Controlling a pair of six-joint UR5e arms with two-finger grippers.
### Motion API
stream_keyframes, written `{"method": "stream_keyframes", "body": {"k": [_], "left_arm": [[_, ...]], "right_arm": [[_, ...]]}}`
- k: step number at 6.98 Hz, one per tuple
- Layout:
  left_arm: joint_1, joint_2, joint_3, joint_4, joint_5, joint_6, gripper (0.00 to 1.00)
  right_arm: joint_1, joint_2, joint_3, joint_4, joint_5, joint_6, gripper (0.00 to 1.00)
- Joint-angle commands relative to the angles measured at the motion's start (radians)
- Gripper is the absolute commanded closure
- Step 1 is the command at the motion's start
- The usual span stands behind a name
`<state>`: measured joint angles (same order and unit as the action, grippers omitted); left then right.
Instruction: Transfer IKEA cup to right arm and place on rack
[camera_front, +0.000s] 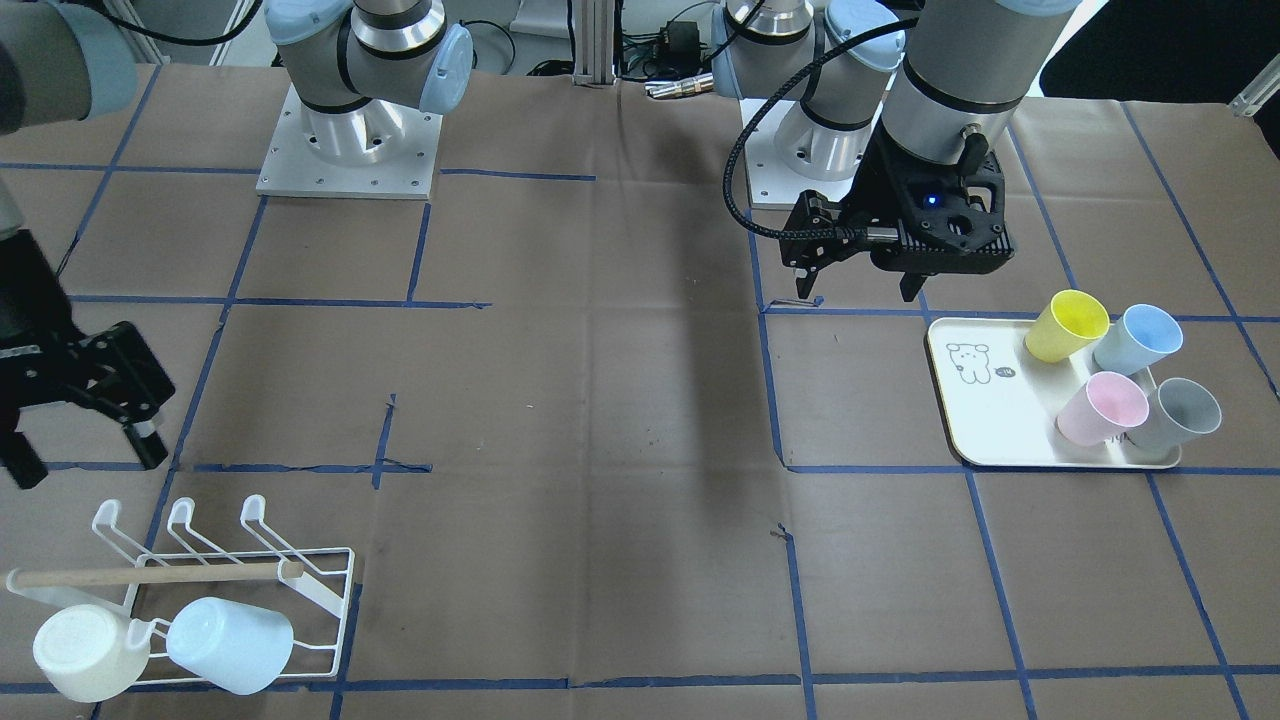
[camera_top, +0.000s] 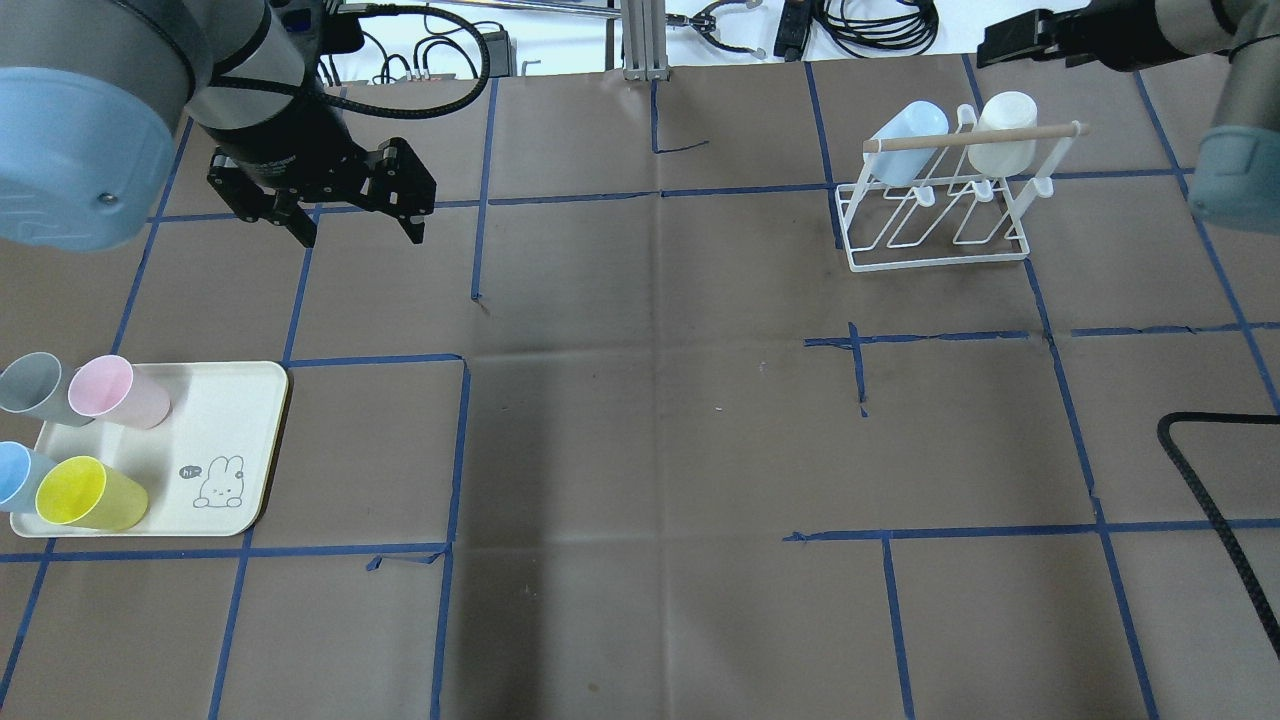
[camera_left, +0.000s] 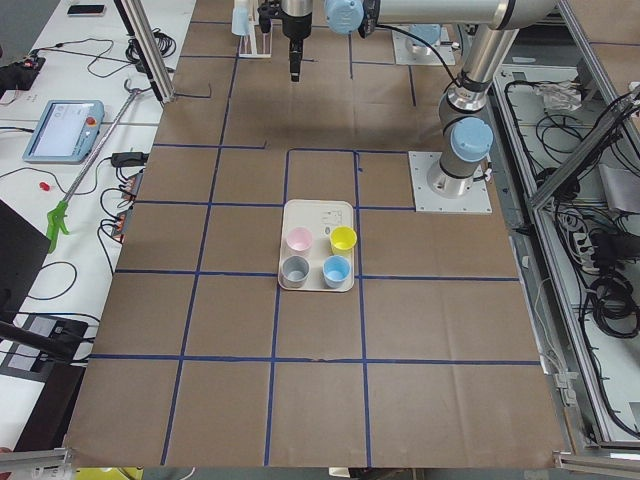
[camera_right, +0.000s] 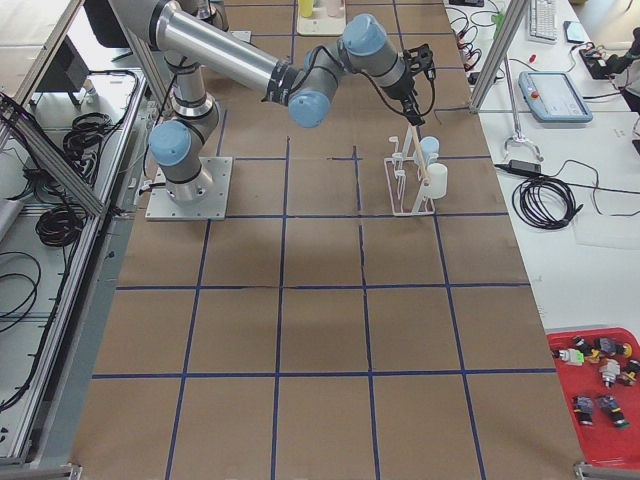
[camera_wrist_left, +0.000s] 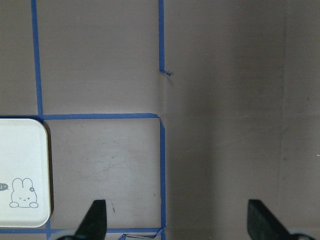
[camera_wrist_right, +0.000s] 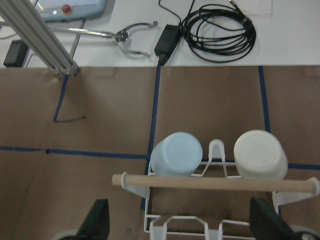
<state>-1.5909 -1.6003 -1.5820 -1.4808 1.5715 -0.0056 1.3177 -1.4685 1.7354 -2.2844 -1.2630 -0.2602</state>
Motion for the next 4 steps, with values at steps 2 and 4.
{"method": "stream_keyframes", "body": {"k": [2, 4], "left_arm": [[-0.004, -0.001, 0.002, 0.0, -0.001, 0.0, 0.0], [-0.004, -0.001, 0.001, 0.0, -0.001, 0.0, 0.0]], "right_arm": [[0.123, -0.065, -0.106, 0.722, -0.058, 0.007, 0.0], [0.208, -0.067, -0.119, 0.804, -0.061, 0.009, 0.0]]}}
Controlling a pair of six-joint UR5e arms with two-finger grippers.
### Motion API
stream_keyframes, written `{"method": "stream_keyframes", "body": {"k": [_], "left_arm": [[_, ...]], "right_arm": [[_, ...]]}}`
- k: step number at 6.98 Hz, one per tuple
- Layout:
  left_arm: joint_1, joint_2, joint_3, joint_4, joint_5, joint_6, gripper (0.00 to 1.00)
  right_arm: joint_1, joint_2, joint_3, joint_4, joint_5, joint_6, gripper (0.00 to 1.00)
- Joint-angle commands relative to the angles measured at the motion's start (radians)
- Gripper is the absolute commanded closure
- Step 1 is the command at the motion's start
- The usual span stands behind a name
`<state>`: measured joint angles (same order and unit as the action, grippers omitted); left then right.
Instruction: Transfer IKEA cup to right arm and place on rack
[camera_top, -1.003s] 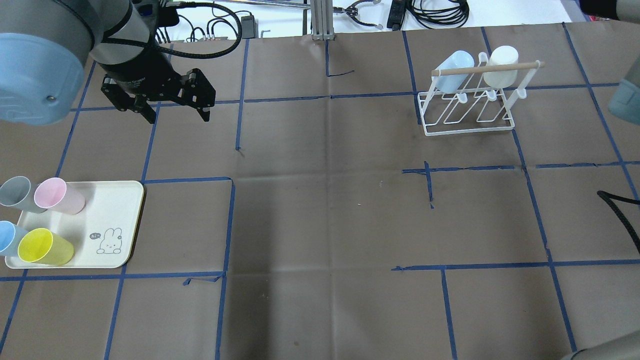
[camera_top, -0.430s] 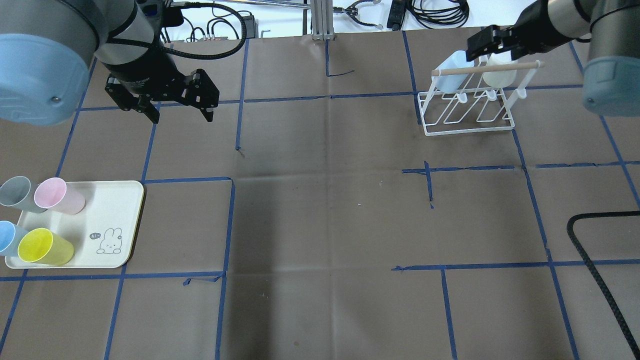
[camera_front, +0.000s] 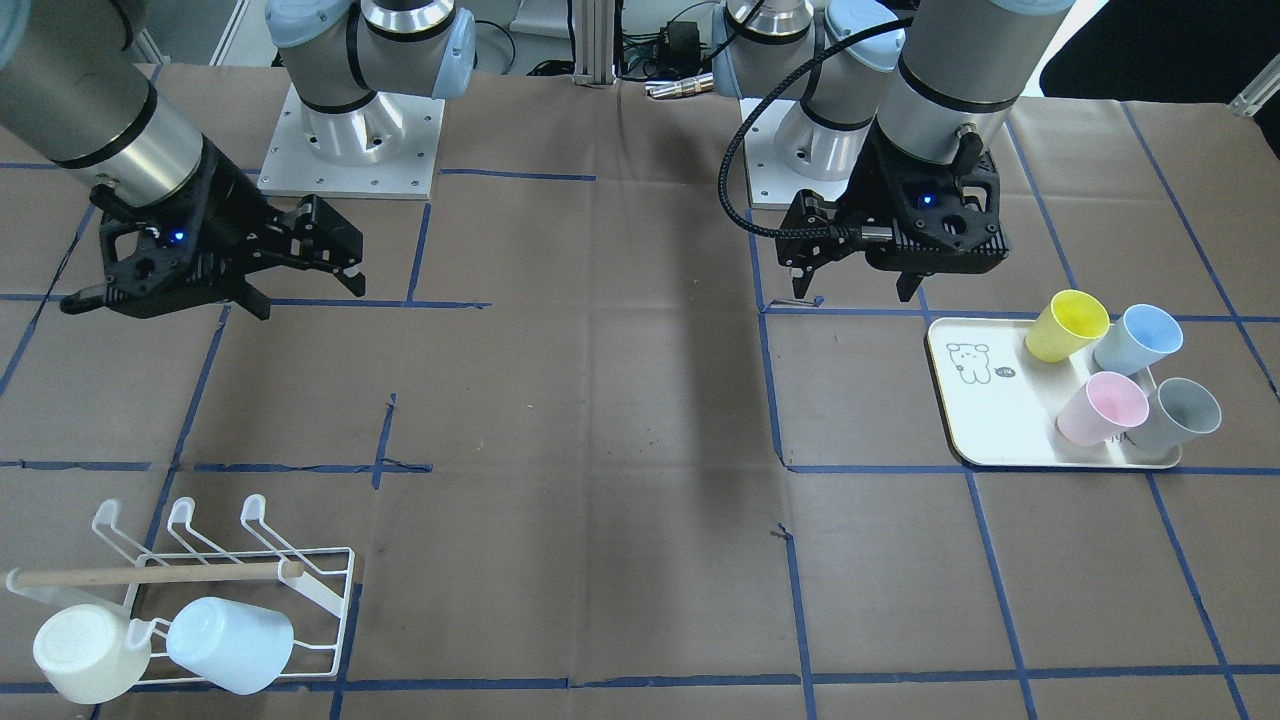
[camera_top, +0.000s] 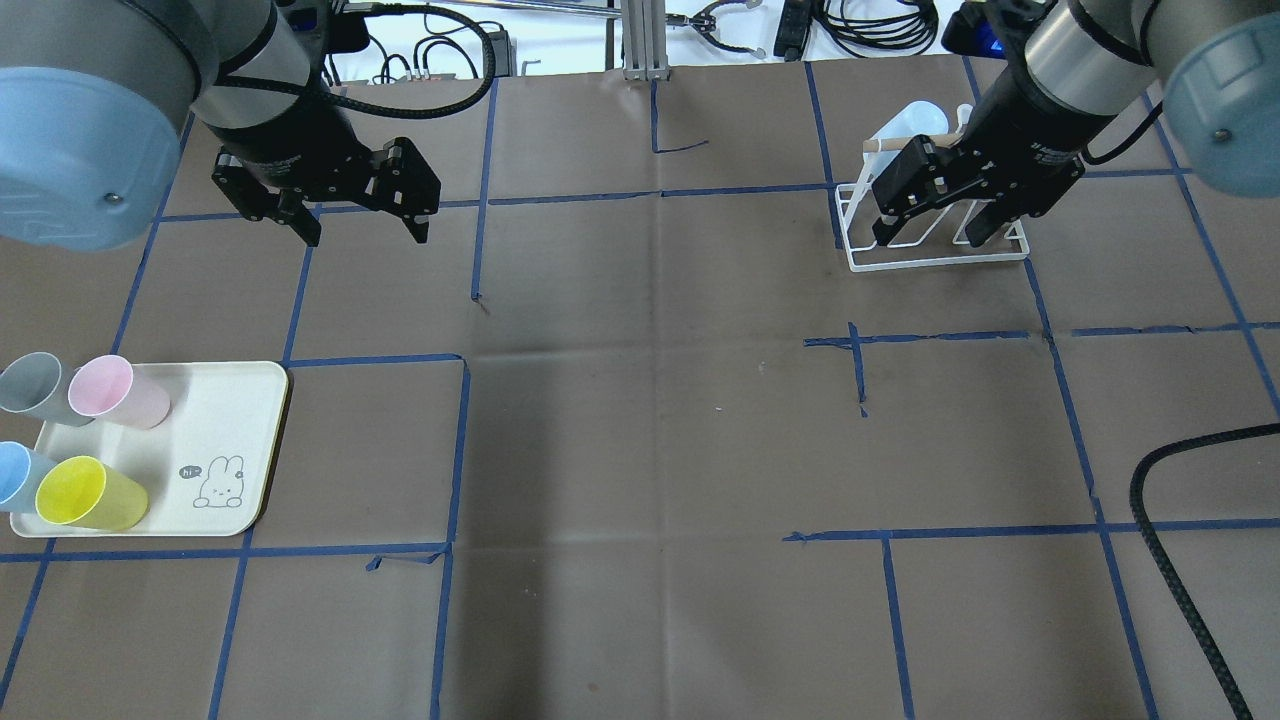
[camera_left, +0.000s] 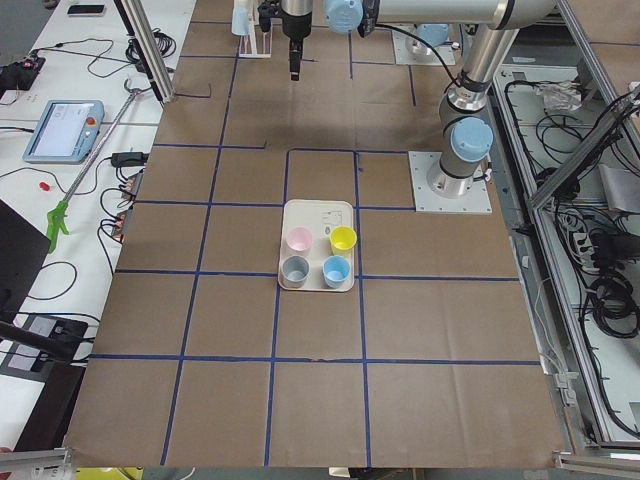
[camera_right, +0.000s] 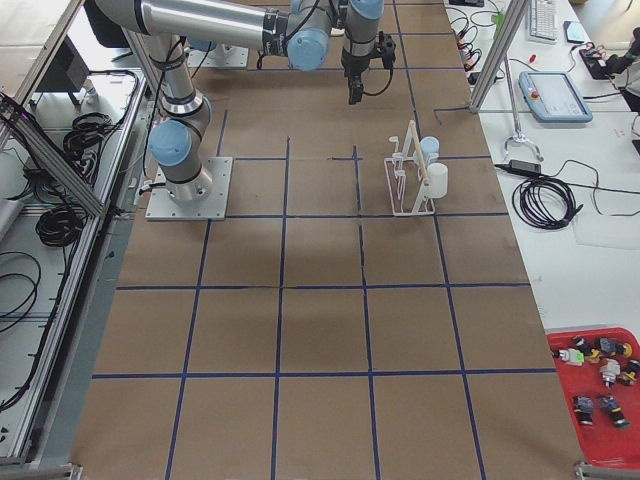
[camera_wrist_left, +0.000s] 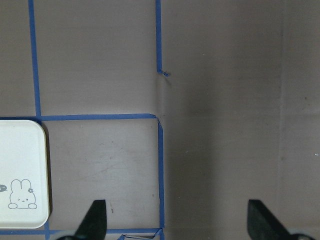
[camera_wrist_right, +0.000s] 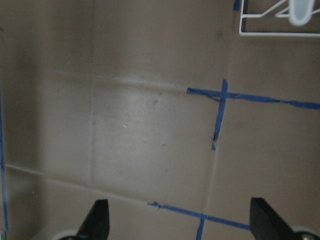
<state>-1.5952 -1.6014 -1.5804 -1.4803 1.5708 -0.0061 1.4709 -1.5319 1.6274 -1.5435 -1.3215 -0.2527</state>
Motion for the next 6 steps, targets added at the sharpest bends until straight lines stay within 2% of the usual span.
{"method": "stream_keyframes", "body": {"k": [1, 2, 3, 4, 6], "left_arm": [[0.0, 0.0, -0.001, 0.0, 0.0, 0.0, 0.0], [0.0, 0.0, -0.001, 0.0, 0.0, 0.0, 0.0], [0.0, 0.0, -0.001, 0.0, 0.0, 0.0, 0.0], [0.0, 0.0, -0.001, 0.0, 0.0, 0.0, 0.0], [-0.002, 0.0, -0.003, 0.0, 0.0, 0.0, 0.0]], "right_arm": [[0.11, -0.007, -0.012, 0.062, -0.057, 0.036, 0.0], [0.159, -0.005, -0.011, 0.051, -0.208, 0.141, 0.0], [0.202, -0.011, -0.005, 0.051, -0.278, 0.221, 0.0], [0.203, -0.013, -0.004, 0.052, -0.277, 0.262, 0.0], [0.203, -0.027, 0.002, -0.016, -0.275, 0.26, 0.0]]}}
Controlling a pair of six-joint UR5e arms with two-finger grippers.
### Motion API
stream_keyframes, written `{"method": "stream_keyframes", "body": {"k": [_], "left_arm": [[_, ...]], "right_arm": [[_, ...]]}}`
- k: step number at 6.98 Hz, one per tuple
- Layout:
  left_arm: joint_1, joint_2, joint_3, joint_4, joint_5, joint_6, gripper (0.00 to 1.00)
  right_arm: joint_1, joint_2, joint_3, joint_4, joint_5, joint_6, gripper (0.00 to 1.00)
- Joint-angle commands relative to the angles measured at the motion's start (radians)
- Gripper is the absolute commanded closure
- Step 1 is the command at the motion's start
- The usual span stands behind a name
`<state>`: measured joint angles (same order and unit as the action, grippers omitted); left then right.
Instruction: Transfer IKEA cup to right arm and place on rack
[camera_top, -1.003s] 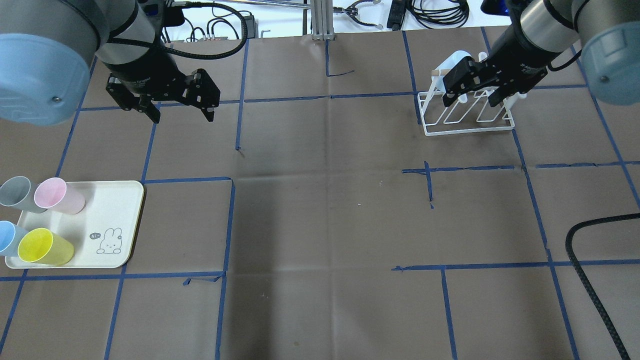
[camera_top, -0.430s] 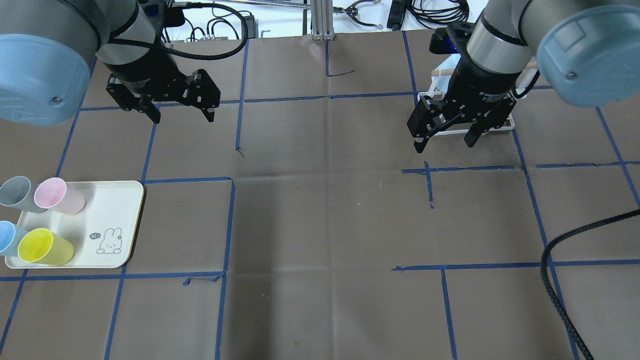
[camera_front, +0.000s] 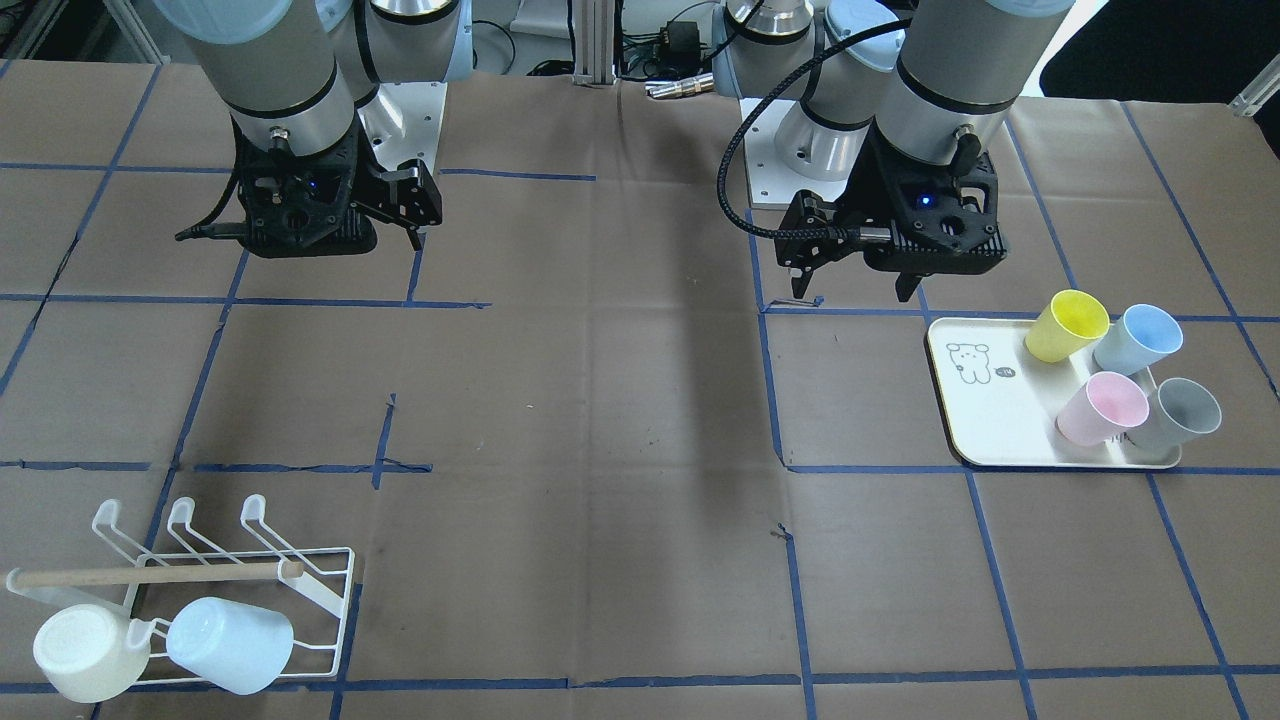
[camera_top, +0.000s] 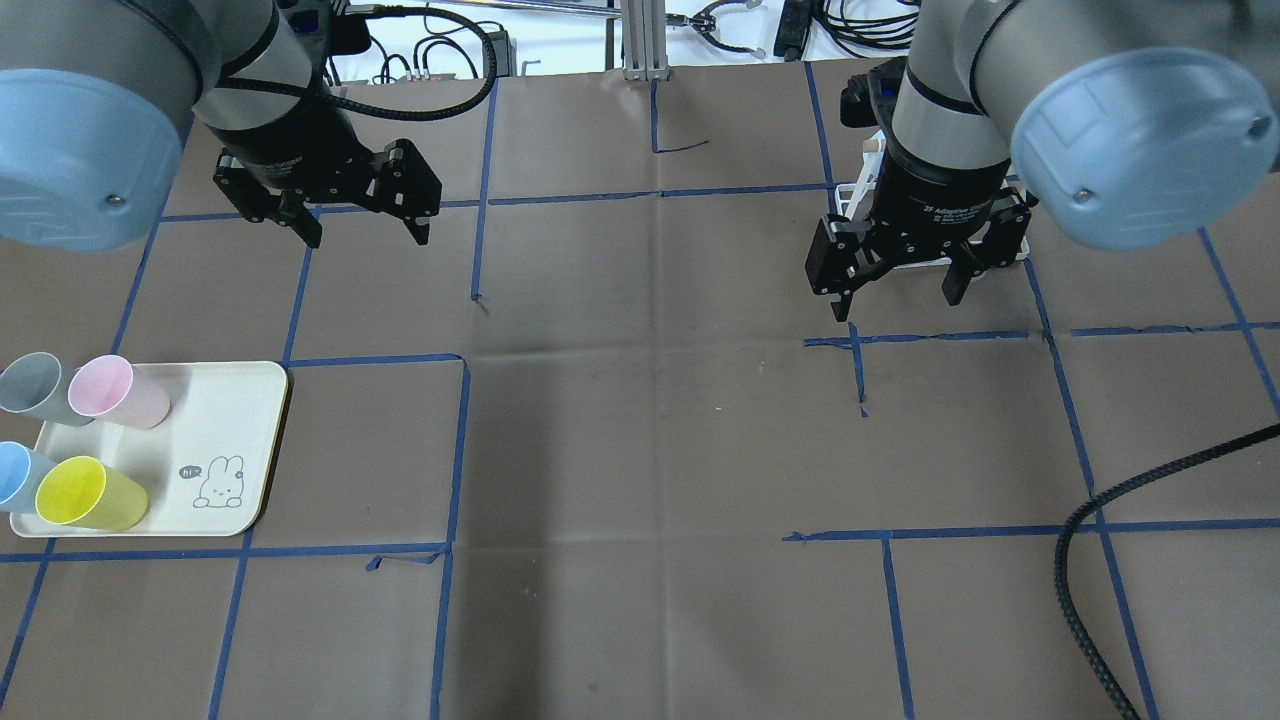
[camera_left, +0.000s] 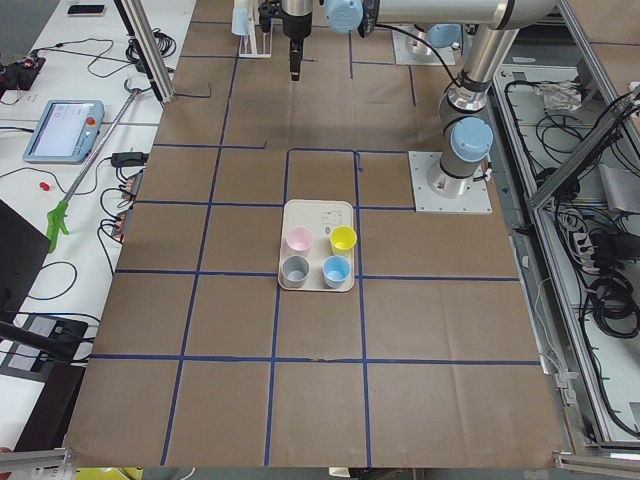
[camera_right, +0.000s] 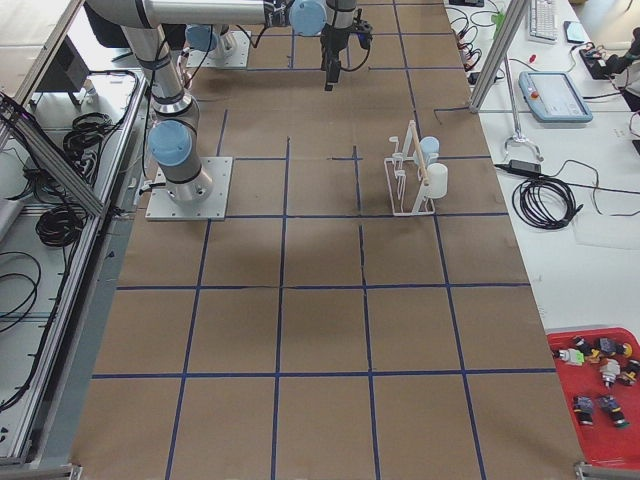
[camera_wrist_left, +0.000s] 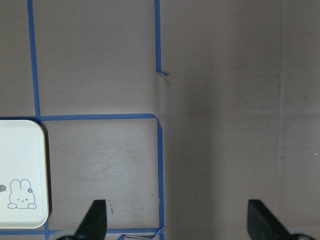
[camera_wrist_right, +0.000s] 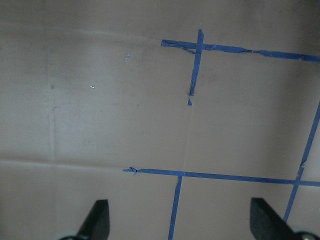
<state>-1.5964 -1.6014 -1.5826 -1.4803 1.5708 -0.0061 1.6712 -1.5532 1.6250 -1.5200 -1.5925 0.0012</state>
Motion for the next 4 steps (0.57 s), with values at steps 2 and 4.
{"method": "stream_keyframes", "body": {"k": [2, 4], "left_arm": [[-0.001, 0.0, 0.0, 0.0, 0.0, 0.0, 0.0], [-0.001, 0.0, 0.0, 0.0, 0.0, 0.0, 0.0]], "right_arm": [[-0.01, -0.019, 0.004, -0.039, -0.004, 0.006, 0.0], [-0.01, -0.067, 0.042, -0.04, -0.003, 0.008, 0.0]]}}
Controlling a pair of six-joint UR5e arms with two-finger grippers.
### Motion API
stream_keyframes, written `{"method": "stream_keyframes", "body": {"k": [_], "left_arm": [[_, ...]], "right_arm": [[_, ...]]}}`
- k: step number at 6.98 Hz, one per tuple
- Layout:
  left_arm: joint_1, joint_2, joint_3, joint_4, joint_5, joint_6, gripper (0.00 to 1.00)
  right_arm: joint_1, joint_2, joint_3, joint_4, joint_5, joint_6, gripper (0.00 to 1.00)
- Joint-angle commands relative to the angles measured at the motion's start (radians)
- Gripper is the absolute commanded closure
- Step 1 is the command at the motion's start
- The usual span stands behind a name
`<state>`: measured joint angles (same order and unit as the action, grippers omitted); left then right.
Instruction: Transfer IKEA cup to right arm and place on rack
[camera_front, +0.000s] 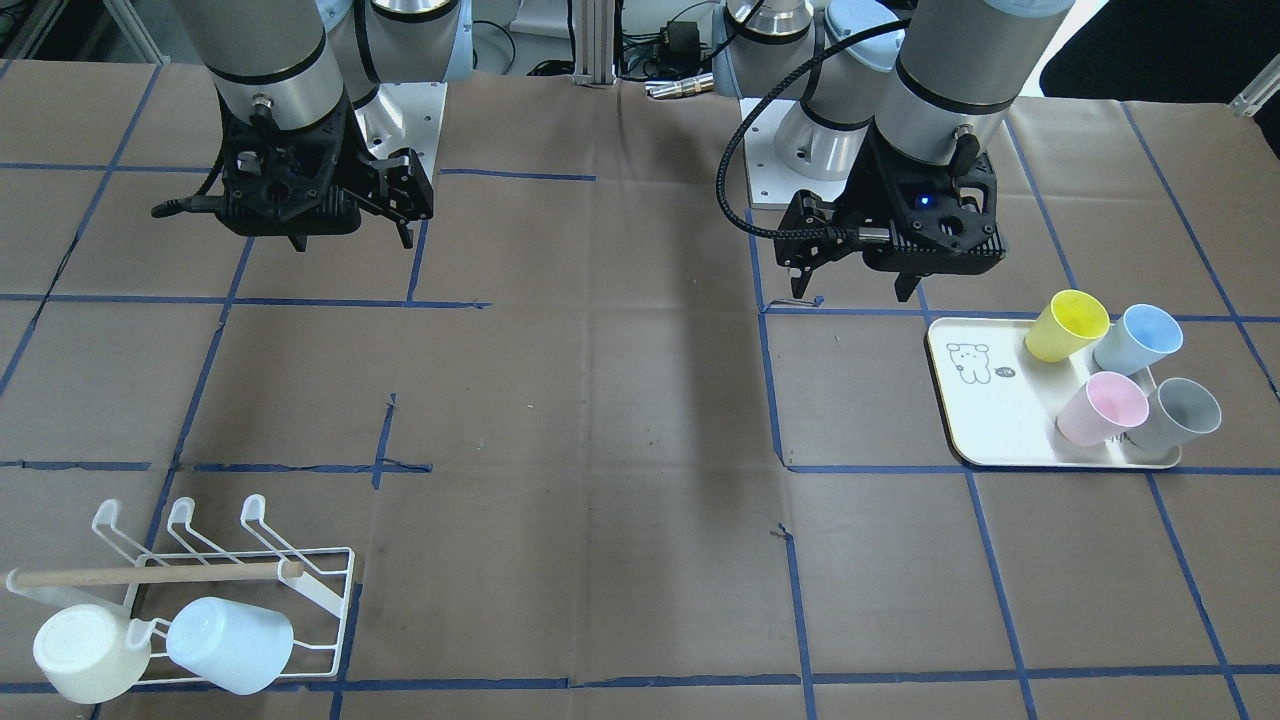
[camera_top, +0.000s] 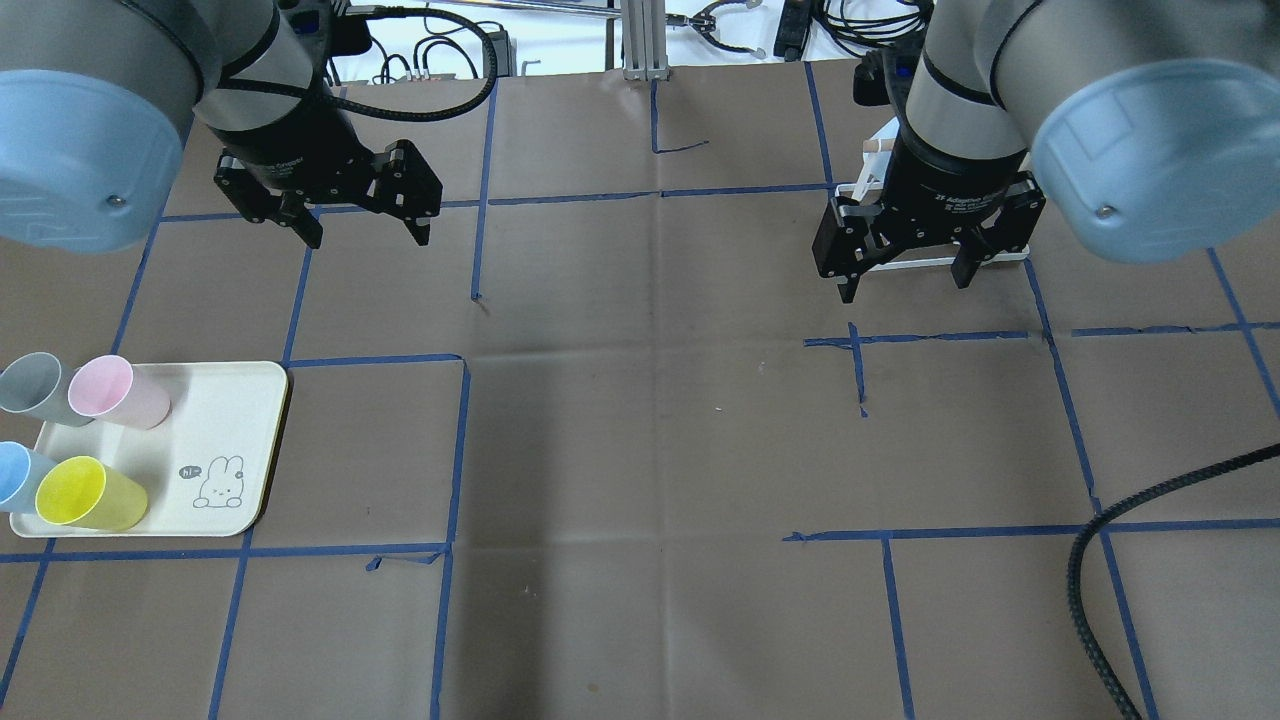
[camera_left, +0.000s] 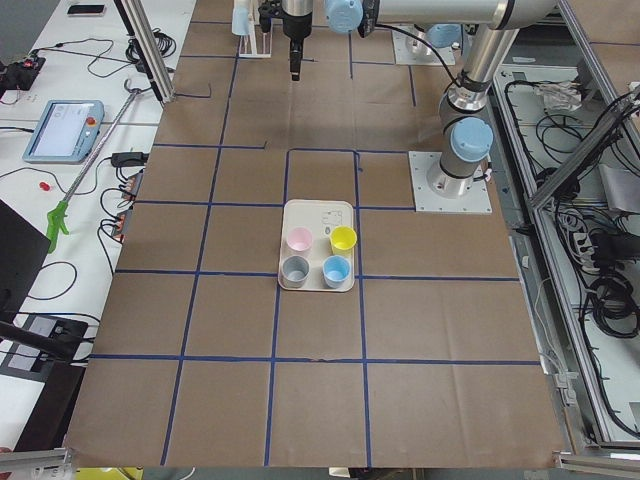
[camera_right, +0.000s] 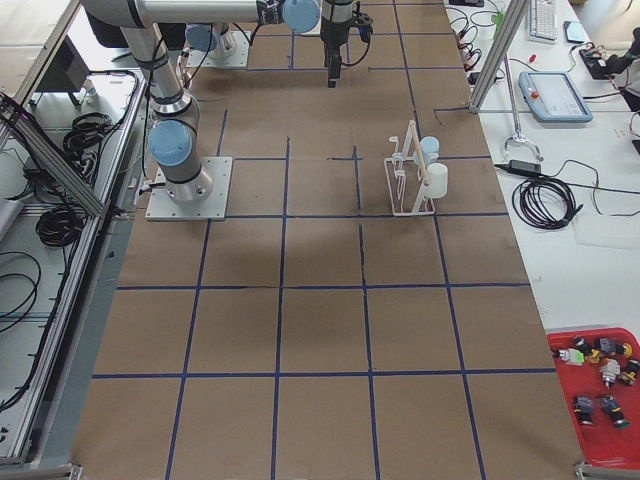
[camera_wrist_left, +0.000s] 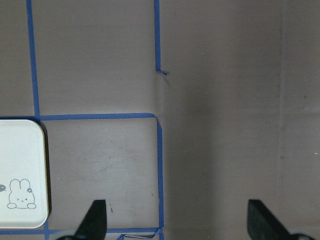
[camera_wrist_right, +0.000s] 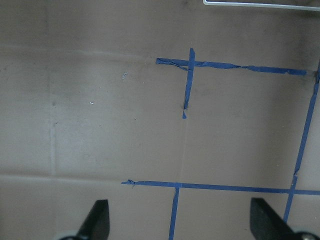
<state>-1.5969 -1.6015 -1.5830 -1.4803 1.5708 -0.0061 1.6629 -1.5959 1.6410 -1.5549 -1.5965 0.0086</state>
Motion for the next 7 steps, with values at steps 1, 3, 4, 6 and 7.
{"method": "stream_keyframes", "body": {"k": [1, 3, 4, 6, 7], "left_arm": [[0.0, 0.0, 0.0, 0.0, 0.0, 0.0, 0.0], [0.0, 0.0, 0.0, 0.0, 0.0, 0.0, 0.0], [0.0, 0.0, 0.0, 0.0, 0.0, 0.0, 0.0], [0.0, 0.0, -0.003, 0.0, 0.0, 0.0, 0.0], [0.0, 0.0, -0.003, 0.0, 0.0, 0.0, 0.0]], "right_arm": [[0.0, -0.039, 0.054, -0.008, 0.004, 0.001, 0.0], [0.006, -0.042, 0.051, -0.01, 0.021, 0.001, 0.0], [0.006, -0.041, 0.046, -0.01, 0.021, 0.001, 0.0], [0.003, -0.041, 0.046, -0.01, 0.021, -0.001, 0.0], [0.001, -0.039, 0.046, -0.01, 0.02, -0.001, 0.0]]}}
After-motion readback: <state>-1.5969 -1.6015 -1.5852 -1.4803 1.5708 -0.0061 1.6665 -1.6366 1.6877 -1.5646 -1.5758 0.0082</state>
